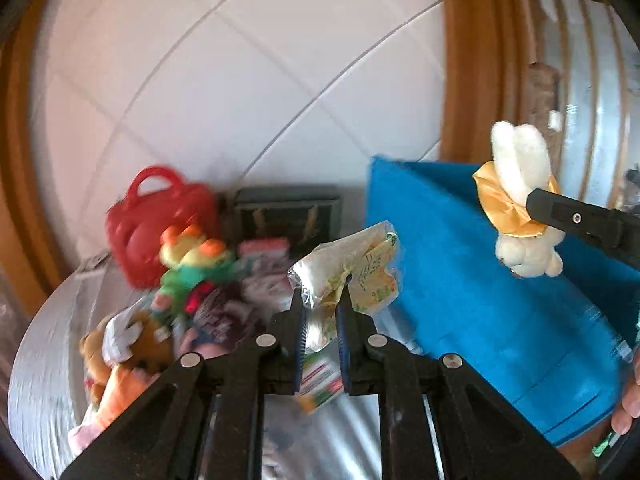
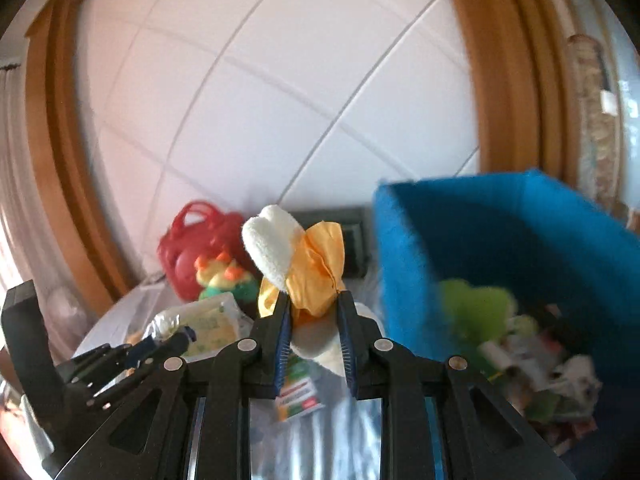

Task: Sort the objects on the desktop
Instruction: 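Carry the packet and bunny into the blue crate and release both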

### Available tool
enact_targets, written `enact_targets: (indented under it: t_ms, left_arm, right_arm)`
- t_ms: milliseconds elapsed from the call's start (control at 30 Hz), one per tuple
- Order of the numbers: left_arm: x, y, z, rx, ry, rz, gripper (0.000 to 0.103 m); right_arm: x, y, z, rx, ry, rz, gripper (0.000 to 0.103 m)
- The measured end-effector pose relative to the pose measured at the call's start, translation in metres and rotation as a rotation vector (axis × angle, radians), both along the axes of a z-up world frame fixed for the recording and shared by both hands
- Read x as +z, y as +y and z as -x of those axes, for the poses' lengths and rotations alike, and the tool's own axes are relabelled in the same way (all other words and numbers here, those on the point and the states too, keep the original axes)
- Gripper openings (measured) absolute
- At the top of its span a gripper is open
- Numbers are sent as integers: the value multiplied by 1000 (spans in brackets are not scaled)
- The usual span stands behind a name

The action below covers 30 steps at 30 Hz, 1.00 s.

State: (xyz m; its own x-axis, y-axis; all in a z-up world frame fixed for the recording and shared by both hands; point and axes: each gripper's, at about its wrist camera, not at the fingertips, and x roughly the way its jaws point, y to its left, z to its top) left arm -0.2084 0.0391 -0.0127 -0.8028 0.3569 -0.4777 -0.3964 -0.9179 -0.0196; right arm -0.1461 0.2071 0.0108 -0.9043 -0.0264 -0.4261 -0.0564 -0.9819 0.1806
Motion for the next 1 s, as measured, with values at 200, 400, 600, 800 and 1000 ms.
enact_targets:
  t_ms: [200, 400, 600, 800, 1000]
  left_arm:
    - [33, 78, -20, -101, 19, -47, 13]
    - [47, 166, -43, -185, -19, -27, 13]
    - [43, 236, -65, -220, -57, 30, 13]
    - [31, 279, -68, -192, -68, 100, 13]
    - [22, 302, -68, -140, -53, 175, 13]
  right_arm:
    - [23, 77, -36, -144, 22, -61, 22]
    - [17, 167, -55, -250, -48, -118, 22]
    - [-9, 237, -58, -251, -121, -120, 22]
    - [-28, 279, -63, -230, -159, -114, 23]
    - [-41, 297, -59, -218, -190, -127, 23]
